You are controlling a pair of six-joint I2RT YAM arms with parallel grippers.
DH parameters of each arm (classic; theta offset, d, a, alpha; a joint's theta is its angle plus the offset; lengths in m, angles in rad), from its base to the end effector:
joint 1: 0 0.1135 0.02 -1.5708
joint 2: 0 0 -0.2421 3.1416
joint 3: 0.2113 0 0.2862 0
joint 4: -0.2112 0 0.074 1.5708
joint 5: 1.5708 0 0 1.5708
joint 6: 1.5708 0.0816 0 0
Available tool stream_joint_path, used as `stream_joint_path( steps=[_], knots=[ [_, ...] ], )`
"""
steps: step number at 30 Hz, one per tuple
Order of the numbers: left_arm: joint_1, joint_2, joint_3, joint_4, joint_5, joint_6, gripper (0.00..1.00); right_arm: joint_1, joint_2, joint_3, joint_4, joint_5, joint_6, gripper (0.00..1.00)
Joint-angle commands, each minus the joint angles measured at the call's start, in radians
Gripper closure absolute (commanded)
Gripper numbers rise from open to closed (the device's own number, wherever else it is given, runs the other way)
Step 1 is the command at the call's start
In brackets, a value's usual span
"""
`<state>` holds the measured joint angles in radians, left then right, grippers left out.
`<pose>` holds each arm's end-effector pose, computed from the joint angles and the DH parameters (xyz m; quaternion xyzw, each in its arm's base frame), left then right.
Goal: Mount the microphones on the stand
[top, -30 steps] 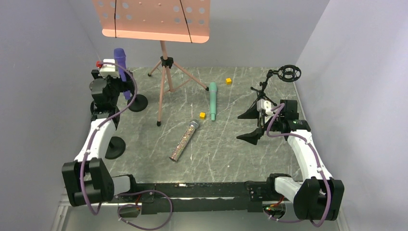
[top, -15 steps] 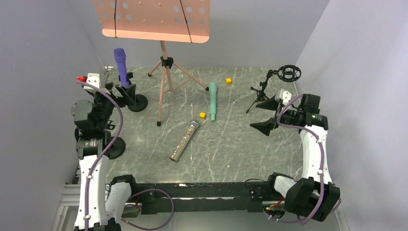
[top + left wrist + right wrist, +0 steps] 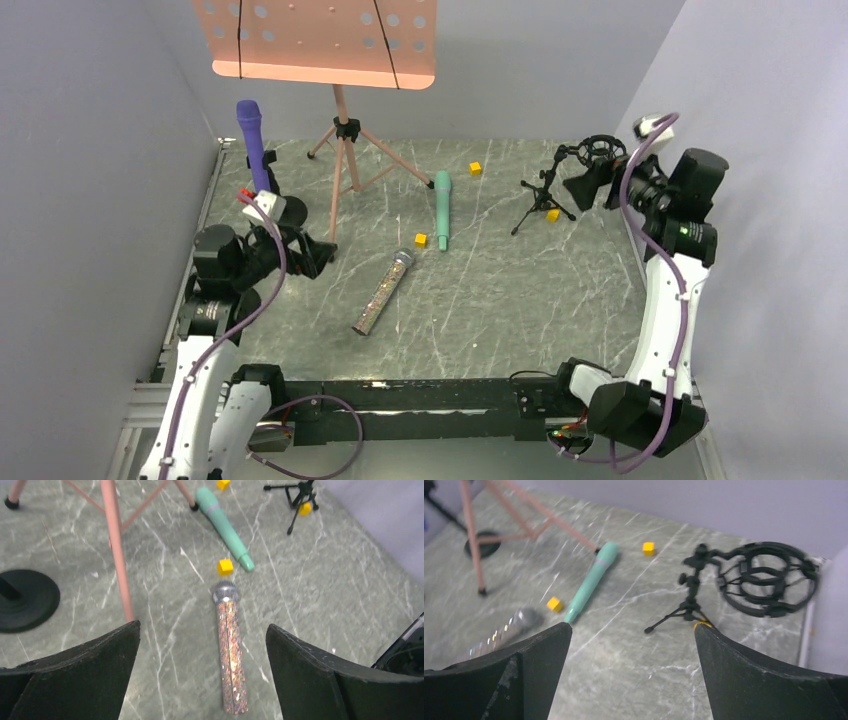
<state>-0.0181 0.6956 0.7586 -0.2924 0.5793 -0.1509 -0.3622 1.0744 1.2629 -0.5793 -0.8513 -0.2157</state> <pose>0.2474 -0.0492 0.3138 0.1273 0.7608 -0.2732 0.5747 0.2896 -0.0441 0.3891 -0.1737 0.7716 0.1845 0.5835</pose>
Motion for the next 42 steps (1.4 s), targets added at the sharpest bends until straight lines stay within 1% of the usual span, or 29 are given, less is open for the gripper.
stream_joint_path(
  steps=[1,3,6,9,15,18,21,24,29,31,35,37,38,39,42],
  knots=[
    [-0.013,-0.083,-0.088,-0.018,-0.021,0.061,0.01,-0.010,0.073,0.098,0.152,0.276,0.367,0.00],
    [-0.023,-0.107,-0.081,-0.040,-0.050,0.083,0.01,-0.010,0.102,0.130,0.160,0.356,0.431,0.00],
    [-0.023,-0.121,-0.079,-0.039,-0.074,0.089,0.01,-0.009,0.132,0.152,0.161,0.465,0.483,0.00],
    [-0.025,-0.115,-0.079,-0.053,-0.088,0.088,0.01,-0.010,0.141,0.128,0.182,0.485,0.495,0.01],
    [-0.026,-0.111,-0.076,-0.057,-0.078,0.079,0.01,-0.010,0.107,0.048,0.243,0.525,0.502,0.01],
    [-0.026,-0.113,-0.076,-0.056,-0.072,0.076,0.01,-0.010,0.077,0.000,0.283,0.437,0.480,0.03],
    [-0.026,-0.103,-0.079,-0.049,-0.049,0.069,0.01,-0.009,0.047,-0.034,0.314,0.273,0.430,0.03],
    [-0.025,-0.096,-0.082,-0.034,-0.005,0.051,0.01,-0.009,0.037,-0.038,0.302,0.115,0.378,0.01],
    [-0.026,-0.089,-0.092,0.031,0.085,-0.015,0.01,-0.009,0.017,-0.062,0.259,-0.075,0.259,0.00],
    [-0.026,-0.069,-0.102,0.054,0.125,-0.036,0.01,-0.009,0.011,-0.088,0.260,-0.128,0.240,0.00],
    [-0.027,0.011,-0.103,0.062,0.184,-0.074,0.01,-0.009,-0.013,-0.178,0.299,-0.168,0.232,0.00],
    [-0.031,0.072,-0.100,0.053,0.198,-0.153,0.06,-0.010,-0.029,-0.235,0.316,-0.177,0.225,0.00],
    [-0.051,0.099,-0.092,0.046,0.203,-0.173,0.09,-0.009,-0.037,-0.272,0.326,-0.188,0.210,0.00],
    [-0.092,0.122,-0.084,0.034,0.162,-0.186,0.10,-0.010,-0.045,-0.310,0.336,-0.203,0.183,0.00],
    [-0.289,0.146,-0.056,0.021,-0.074,-0.184,0.09,-0.010,-0.062,-0.422,0.351,-0.205,0.110,0.00]
  ],
)
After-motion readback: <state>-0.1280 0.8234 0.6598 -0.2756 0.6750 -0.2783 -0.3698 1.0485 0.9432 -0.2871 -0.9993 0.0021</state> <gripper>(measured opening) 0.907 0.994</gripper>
